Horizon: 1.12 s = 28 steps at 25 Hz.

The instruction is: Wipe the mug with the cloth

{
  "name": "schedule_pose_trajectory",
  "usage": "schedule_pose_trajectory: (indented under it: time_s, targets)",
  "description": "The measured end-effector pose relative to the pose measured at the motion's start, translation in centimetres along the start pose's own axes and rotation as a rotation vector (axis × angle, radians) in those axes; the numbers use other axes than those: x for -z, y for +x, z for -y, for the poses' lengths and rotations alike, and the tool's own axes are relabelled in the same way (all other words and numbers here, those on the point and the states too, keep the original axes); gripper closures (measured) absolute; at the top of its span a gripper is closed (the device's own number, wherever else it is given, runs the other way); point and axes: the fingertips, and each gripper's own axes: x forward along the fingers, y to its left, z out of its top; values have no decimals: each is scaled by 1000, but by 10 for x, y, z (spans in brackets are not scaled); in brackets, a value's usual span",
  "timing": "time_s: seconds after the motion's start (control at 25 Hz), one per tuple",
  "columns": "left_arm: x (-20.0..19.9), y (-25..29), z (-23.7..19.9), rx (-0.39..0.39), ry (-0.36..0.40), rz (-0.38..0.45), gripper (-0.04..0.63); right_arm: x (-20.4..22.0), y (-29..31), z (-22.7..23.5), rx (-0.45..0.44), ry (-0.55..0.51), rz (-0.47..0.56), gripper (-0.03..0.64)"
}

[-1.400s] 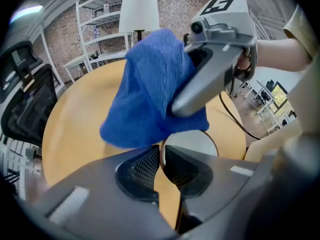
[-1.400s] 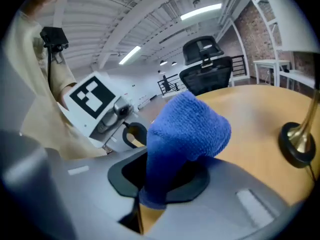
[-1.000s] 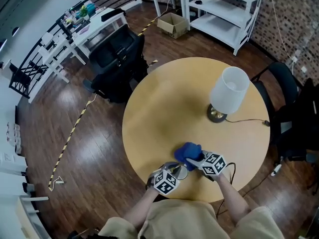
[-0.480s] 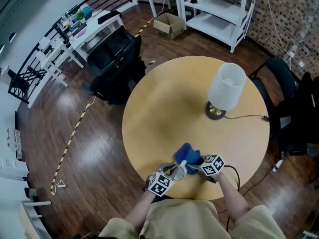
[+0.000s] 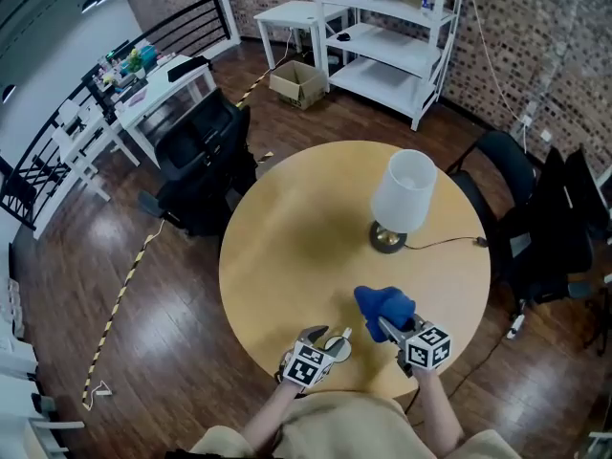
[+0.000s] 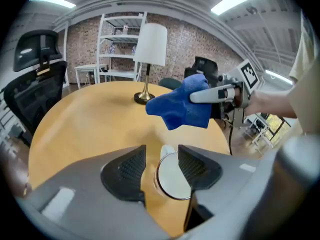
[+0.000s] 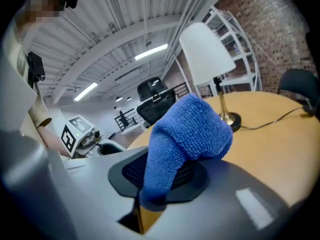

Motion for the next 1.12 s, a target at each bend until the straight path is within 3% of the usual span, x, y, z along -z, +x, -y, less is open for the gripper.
schedule_pose_trajectory:
  time_s: [0.08, 0.2, 0.36, 0.56, 0.76, 1.12]
  targets:
    - [-32, -21, -5, 14, -35, 106, 382, -35, -19, 2, 83, -42, 93, 545]
    - [-104, -59, -22, -14, -26, 320, 380, -98, -43, -4, 197, -145, 225, 543]
    - [-206, -119, -44, -143, 77, 605, 343, -181, -65, -24, 343, -289, 361, 543]
    - [-283, -179, -49, -253, 156, 823, 333, -255, -83, -60, 491, -443, 473, 543]
    - [-297, -202, -44, -284, 220, 873, 325, -276, -93, -81, 513, -446, 546, 543]
    - [-289, -213, -54, -273, 161, 876, 322, -270, -105, -84, 535, -404, 566, 543]
